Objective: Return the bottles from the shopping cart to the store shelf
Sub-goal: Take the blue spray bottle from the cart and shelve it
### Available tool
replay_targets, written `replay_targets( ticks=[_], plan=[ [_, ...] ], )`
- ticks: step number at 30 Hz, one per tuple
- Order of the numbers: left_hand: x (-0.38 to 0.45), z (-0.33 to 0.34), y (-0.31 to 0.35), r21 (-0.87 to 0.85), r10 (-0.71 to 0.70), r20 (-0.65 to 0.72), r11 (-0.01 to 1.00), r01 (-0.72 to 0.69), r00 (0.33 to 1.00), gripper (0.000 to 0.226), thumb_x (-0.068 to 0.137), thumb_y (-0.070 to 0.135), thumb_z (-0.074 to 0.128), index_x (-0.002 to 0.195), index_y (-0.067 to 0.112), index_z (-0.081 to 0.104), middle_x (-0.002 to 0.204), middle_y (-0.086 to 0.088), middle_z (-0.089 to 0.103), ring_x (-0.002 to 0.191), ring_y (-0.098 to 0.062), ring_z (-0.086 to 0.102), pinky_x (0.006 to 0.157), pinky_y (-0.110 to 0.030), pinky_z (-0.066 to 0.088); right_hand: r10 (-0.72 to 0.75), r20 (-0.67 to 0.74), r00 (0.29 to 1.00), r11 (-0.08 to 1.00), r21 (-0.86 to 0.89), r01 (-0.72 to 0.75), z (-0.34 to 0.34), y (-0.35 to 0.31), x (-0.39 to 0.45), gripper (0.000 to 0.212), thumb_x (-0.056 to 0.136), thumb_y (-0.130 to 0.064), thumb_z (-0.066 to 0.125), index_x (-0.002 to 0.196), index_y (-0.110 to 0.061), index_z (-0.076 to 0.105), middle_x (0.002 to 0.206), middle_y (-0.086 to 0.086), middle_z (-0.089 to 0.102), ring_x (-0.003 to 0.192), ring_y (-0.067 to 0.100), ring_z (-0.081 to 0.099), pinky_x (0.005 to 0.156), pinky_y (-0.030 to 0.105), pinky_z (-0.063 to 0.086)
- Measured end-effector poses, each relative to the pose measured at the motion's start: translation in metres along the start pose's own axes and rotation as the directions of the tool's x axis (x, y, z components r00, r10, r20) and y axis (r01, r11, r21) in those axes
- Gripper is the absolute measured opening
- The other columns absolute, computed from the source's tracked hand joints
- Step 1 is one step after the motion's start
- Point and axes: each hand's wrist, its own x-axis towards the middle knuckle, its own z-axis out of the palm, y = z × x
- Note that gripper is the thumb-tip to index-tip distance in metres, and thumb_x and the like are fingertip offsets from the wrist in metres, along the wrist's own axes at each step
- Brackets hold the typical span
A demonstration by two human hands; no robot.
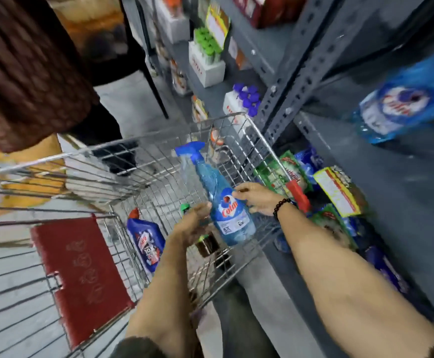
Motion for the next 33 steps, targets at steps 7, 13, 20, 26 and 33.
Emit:
replay_targets(
  ticks=[7,13,20,26,33],
  plan=[
    [-0.108,0.022,0.101,0.312,0.117,0.397,0.916,-0.254,0.91,0.014,0.086,0.015,0.055,0.097,0.021,0.063,0.08,0.004,0.075,0.067,-0.011,0.069,0.056,-0.022,0.057,-0.389,0.154,0.908,0.908,0.23,0.35,0.002,-0.035,-0.138,0.037,0.089,-0.007,0.054,0.126,-0.012,0.051,0.109,0.004,0.069,0.09,0.015,0.069,0.078,0.031,0.058],
    [-0.2,0.091,0.177,0.363,0.12,0.696,0.792,-0.491,0.708,0.048,0.066,0.019,0.071,0.112,0.019,0.061,0.092,0.006,0.076,0.073,-0.008,0.072,0.056,-0.025,0.06,-0.662,0.079,0.746,0.745,0.177,0.643,-0.005,-0.071,-0.258,0.052,0.073,-0.014,0.075,0.121,-0.014,0.056,0.1,-0.007,0.074,0.087,0.008,0.071,0.067,0.024,0.06],
    [-0.261,0.157,0.212,0.344,0.073,0.867,0.628,-0.698,0.492,0.062,0.05,0.036,0.087,0.108,0.028,0.065,0.099,0.001,0.068,0.078,-0.007,0.071,0.05,-0.022,0.059,-0.802,0.105,0.588,0.596,0.082,0.799,-0.023,-0.085,-0.358,0.064,0.062,-0.02,0.082,0.119,-0.016,0.052,0.1,-0.005,0.074,0.082,0.01,0.072,0.06,0.022,0.059],
    [-0.216,0.191,0.197,0.466,0.013,0.819,0.569,-0.678,0.574,0.04,0.075,0.003,0.068,0.099,0.035,0.07,0.096,0.002,0.062,0.074,0.0,0.068,0.054,-0.022,0.059,-0.758,-0.103,0.644,0.65,-0.053,0.758,-0.058,-0.048,-0.354,0.045,0.079,0.009,0.062,0.116,-0.018,0.058,0.102,-0.007,0.072,0.089,0.008,0.07,0.067,0.022,0.058],
    [-0.134,0.269,0.138,0.624,-0.038,0.725,0.459,-0.633,0.688,0.05,0.088,0.004,0.056,0.136,0.016,0.044,0.12,-0.002,0.055,0.1,-0.008,0.06,0.082,-0.025,0.054,-0.558,-0.52,0.647,0.783,-0.071,0.618,-0.115,0.024,-0.312,0.042,0.081,0.005,0.064,0.105,-0.029,0.056,0.108,-0.009,0.059,0.094,-0.004,0.063,0.063,0.016,0.057]
  ],
)
